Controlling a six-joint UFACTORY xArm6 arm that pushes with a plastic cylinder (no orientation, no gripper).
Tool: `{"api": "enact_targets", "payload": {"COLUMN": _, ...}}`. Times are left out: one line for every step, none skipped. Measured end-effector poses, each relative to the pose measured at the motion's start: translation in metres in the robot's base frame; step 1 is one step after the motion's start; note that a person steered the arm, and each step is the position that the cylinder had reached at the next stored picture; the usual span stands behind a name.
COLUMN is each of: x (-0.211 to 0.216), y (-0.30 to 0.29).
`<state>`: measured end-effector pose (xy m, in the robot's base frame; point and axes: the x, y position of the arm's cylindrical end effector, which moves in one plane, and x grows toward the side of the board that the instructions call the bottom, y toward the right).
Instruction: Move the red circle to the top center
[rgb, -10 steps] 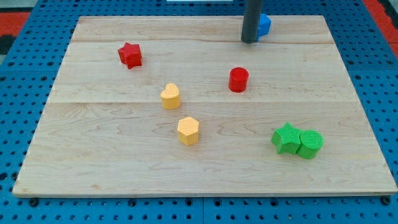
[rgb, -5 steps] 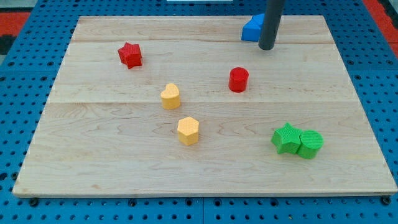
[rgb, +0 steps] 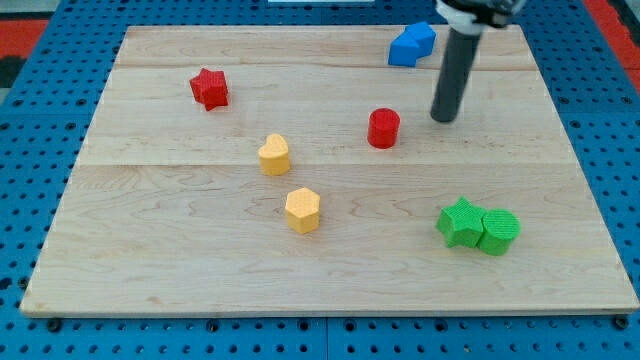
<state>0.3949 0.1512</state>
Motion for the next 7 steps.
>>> {"api": "enact_targets", "payload": {"x": 0.032, "y": -0.019}}
{"api": "enact_targets", "payload": {"x": 0.033, "y": -0.031}}
{"api": "enact_targets", "payload": {"x": 0.033, "y": -0.031}}
{"api": "enact_targets", "payload": {"x": 0.041, "y": -0.046}}
{"api": "enact_targets", "payload": {"x": 0.042, "y": -0.081}}
{"api": "enact_targets", "payload": {"x": 0.029, "y": -0.053}}
{"api": "enact_targets", "payload": {"x": -0.011, "y": -0.05}}
